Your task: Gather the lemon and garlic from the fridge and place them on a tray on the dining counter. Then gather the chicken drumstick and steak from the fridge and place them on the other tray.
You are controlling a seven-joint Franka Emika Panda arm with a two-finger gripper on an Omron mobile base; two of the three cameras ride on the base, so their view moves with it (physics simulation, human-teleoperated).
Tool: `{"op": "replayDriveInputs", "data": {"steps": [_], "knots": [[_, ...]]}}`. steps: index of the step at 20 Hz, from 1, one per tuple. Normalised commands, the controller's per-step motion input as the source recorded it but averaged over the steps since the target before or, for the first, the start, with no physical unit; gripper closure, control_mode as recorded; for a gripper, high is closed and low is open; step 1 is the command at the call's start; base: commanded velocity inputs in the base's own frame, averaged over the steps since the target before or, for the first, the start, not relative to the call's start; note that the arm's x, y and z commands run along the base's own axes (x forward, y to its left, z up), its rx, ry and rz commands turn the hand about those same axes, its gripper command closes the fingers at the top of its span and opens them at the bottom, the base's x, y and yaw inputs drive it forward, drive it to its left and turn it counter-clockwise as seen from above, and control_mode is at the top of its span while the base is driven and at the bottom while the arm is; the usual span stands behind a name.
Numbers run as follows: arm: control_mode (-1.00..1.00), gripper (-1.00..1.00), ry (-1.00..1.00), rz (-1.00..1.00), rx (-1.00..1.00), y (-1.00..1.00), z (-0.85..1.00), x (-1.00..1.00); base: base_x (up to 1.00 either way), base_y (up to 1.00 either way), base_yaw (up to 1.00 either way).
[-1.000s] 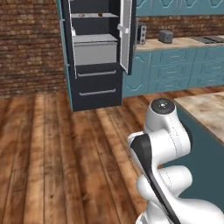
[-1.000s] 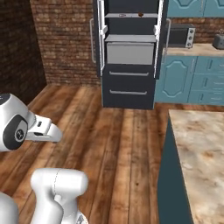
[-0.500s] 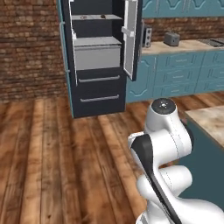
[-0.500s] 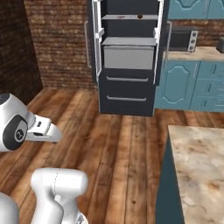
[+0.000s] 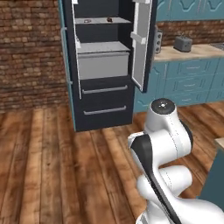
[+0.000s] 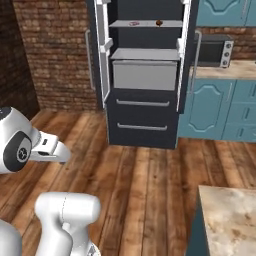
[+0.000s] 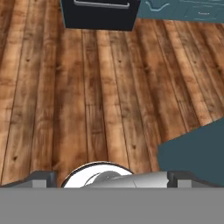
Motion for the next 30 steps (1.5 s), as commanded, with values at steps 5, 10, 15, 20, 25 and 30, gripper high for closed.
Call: {"op": "replayDriveInputs", "data": {"steps": [5, 10, 15, 20, 25, 30], "knots": [[1.00, -1.00, 0.00, 0.00, 0.00, 0.00, 0.00, 0.00, 0.78, -0.38, 0.08], [1.00, -1.00, 0.00, 0.00, 0.00, 0.00, 0.00, 0.00, 0.82, -0.41, 0.08], [1.00, -1.00, 0.00, 0.00, 0.00, 0.00, 0.00, 0.00, 0.87, -0.40, 0.07], [1.00, -1.00, 0.00, 0.00, 0.00, 0.00, 0.00, 0.00, 0.84, -0.31, 0.03], [1.00, -1.00, 0.00, 0.00, 0.00, 0.00, 0.00, 0.00, 0.83, -0.28, 0.03], [1.00, -1.00, 0.00, 0.00, 0.00, 0.00, 0.00, 0.00, 0.75, -0.26, 0.05]]}}
